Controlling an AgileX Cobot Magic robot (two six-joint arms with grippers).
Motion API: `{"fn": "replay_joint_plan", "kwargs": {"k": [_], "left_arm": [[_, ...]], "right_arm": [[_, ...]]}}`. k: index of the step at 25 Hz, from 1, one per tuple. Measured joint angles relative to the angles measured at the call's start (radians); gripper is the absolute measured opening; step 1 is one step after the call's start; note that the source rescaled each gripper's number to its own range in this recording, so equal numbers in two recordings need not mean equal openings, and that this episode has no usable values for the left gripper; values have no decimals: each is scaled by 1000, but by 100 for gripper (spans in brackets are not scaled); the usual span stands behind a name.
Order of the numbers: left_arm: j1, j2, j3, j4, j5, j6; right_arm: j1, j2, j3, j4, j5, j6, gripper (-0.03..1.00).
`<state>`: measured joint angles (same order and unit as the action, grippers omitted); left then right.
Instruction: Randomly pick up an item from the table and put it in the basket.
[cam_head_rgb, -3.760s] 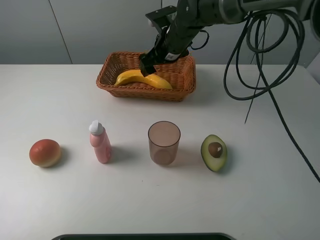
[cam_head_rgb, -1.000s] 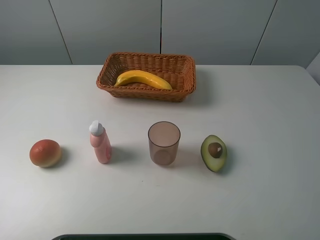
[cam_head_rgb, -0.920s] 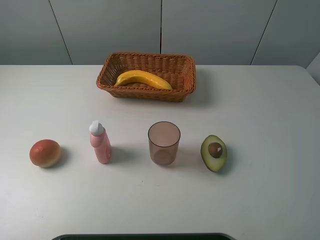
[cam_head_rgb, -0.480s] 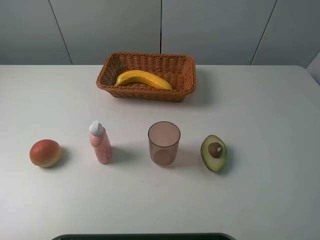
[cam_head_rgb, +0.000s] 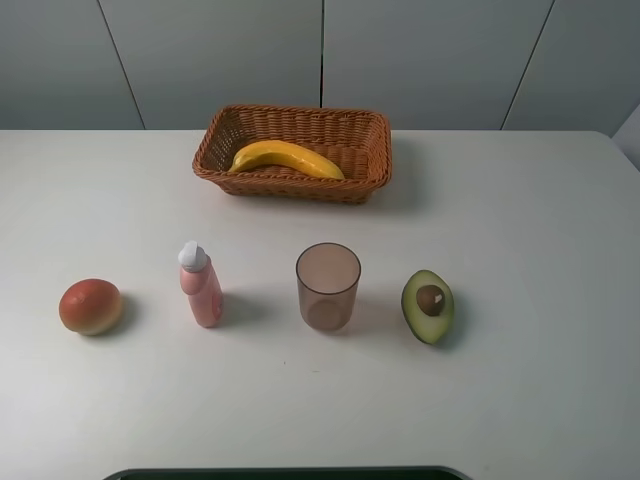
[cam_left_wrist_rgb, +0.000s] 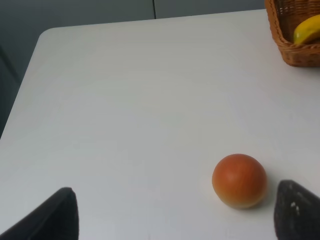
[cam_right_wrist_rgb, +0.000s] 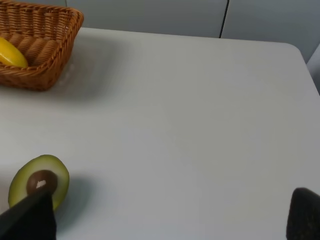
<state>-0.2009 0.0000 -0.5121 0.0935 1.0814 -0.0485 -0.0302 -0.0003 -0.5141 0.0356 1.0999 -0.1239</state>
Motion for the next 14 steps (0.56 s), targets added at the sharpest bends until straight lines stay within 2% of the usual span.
{"fn": "replay_joint_plan", "kwargs": {"k": [14], "left_arm": [[0,0,0,0,0,2]], "right_arm": [[0,0,0,0,0,0,100]]}}
